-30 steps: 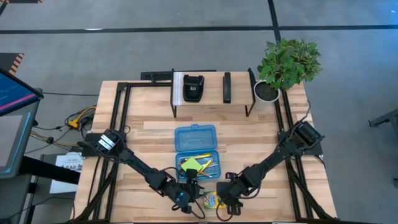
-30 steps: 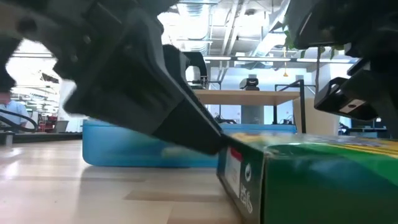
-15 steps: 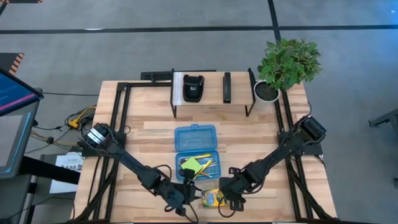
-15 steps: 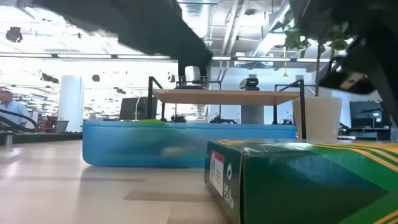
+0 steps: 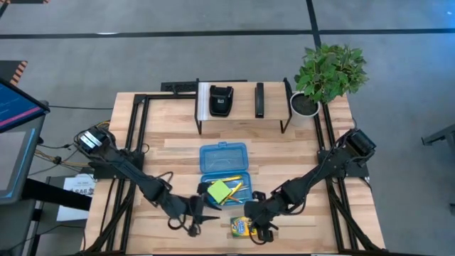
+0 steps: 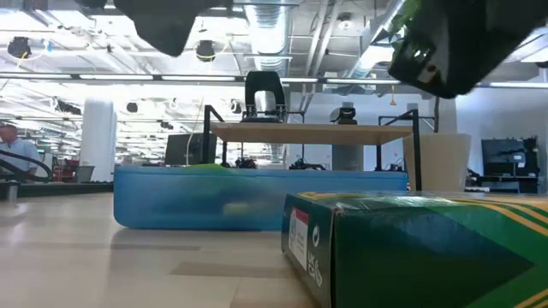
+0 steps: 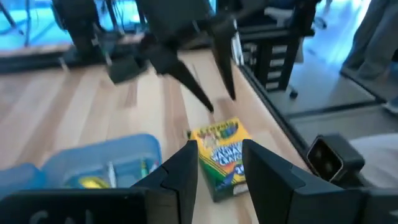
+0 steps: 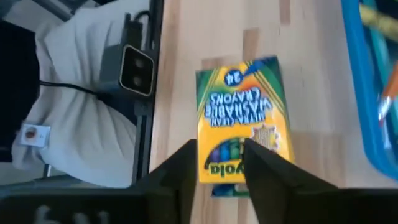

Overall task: Pack school essentials
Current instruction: Put the crayon box into the supply box

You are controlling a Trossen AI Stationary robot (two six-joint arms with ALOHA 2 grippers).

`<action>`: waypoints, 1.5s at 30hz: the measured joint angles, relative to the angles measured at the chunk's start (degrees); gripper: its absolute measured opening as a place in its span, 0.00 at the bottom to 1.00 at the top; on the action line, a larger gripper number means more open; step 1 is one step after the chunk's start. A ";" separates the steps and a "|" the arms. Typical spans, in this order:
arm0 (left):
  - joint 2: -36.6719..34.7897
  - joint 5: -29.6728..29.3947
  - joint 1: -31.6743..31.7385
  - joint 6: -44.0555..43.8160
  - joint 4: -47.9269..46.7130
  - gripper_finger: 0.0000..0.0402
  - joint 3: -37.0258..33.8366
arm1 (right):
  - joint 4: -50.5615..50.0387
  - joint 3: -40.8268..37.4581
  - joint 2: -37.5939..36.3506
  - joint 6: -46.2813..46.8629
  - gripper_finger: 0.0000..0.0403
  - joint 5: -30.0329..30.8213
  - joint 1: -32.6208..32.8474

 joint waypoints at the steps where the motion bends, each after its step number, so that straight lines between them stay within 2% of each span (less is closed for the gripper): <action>1: -1.33 -0.04 0.00 0.65 1.16 0.28 -1.22 | 0.70 0.00 0.02 -0.67 0.41 0.02 0.00; 4: -4.32 0.85 0.03 2.08 4.26 0.28 -3.02 | 2.96 0.00 0.05 -2.86 0.52 0.35 0.00; 9: -9.17 1.35 0.22 6.15 4.20 0.28 -3.39 | 6.54 -0.17 2.36 -6.13 0.69 0.85 -0.02; 11: -11.14 1.29 0.37 7.70 4.36 0.28 -3.39 | 9.33 0.17 3.70 -6.48 0.73 1.13 -0.02; 16: -14.37 1.19 0.92 10.24 3.18 0.28 -3.41 | 8.00 0.07 5.06 -6.65 0.83 1.58 0.04; 21: -13.97 3.16 1.57 7.92 0.80 0.28 -3.41 | 7.31 0.09 5.02 -7.06 0.91 1.65 0.04; 26: -11.49 4.39 1.73 4.52 -1.24 0.28 -3.37 | 7.28 0.07 5.02 -7.82 0.92 1.74 -0.37; 31: -7.49 9.24 1.72 1.48 -0.41 0.28 -3.35 | 3.21 0.07 5.02 -6.56 0.88 1.68 -0.30; 37: 3.47 13.25 1.77 -0.99 5.61 0.28 -1.76 | -5.57 0.09 4.30 -2.56 0.83 1.48 0.68; 45: 15.75 14.80 1.77 -2.54 4.51 0.28 5.27 | -17.41 0.07 4.02 4.01 0.79 1.51 3.60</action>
